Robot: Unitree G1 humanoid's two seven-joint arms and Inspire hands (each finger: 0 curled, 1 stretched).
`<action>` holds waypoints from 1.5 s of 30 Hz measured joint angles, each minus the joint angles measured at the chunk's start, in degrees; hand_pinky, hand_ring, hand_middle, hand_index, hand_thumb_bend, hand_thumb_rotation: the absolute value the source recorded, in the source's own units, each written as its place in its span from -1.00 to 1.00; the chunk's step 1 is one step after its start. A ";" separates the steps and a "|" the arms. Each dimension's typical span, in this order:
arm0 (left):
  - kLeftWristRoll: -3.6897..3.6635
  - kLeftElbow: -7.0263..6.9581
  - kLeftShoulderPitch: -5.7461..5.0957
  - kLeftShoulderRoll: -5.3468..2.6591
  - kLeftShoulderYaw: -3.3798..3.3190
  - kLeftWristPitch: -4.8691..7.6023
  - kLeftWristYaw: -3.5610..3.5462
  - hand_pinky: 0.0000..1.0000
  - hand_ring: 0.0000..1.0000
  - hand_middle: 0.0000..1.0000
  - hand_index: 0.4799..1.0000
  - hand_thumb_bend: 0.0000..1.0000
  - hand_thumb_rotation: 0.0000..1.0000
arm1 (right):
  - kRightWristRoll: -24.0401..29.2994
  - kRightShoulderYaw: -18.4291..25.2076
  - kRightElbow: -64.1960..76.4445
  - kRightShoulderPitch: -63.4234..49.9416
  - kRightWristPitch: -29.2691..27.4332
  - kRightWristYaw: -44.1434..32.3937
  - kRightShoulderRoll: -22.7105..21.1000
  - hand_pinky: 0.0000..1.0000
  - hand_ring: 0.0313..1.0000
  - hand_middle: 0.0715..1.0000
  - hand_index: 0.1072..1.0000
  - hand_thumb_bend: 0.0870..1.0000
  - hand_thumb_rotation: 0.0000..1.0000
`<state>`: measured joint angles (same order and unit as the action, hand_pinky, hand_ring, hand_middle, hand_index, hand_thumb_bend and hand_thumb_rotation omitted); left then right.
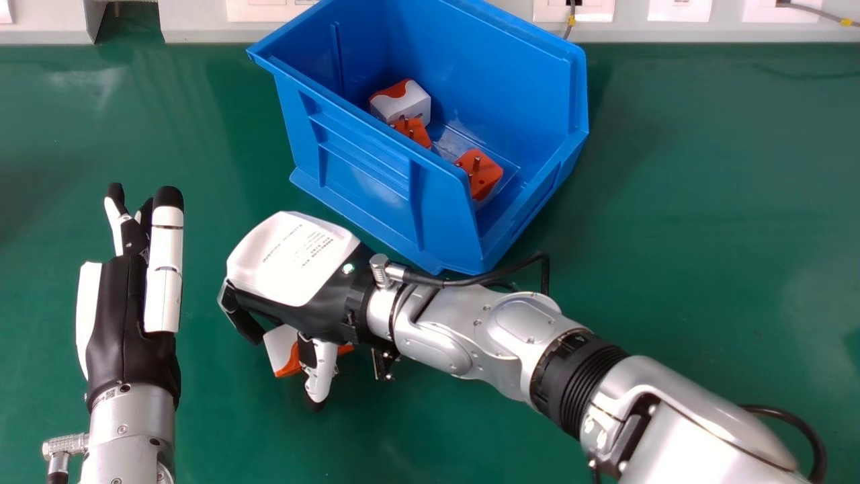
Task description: Pick all objects and put in blue box
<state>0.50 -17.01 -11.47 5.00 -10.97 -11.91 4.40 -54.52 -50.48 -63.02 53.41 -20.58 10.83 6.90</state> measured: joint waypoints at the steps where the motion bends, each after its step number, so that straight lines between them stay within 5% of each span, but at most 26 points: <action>1: 0.00 0.01 0.02 0.00 0.00 0.00 0.00 1.00 1.00 0.97 0.96 -0.07 1.00 | -0.12 -0.06 0.00 0.08 0.08 0.00 0.00 -0.94 -0.92 -0.84 -0.17 -0.08 -0.76; 24: -0.08 0.00 0.44 -0.02 0.02 -0.09 -0.03 1.00 1.00 0.97 0.96 -0.06 1.00 | -1.02 -0.09 0.05 0.73 2.09 0.00 -0.19 -0.94 -0.92 -0.85 -0.19 -0.07 -0.77; 45: -0.37 0.73 0.73 0.19 -0.38 -0.10 -0.61 1.00 1.00 0.97 0.96 -0.06 1.00 | 3.34 4.30 7.40 -5.50 3.72 -1.14 -1.15 -0.90 -0.89 -0.80 -0.16 -0.07 -0.77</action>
<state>0.13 -16.28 -10.74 5.19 -11.35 -12.01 3.79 -51.18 -46.18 -55.61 47.91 -16.86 9.69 5.75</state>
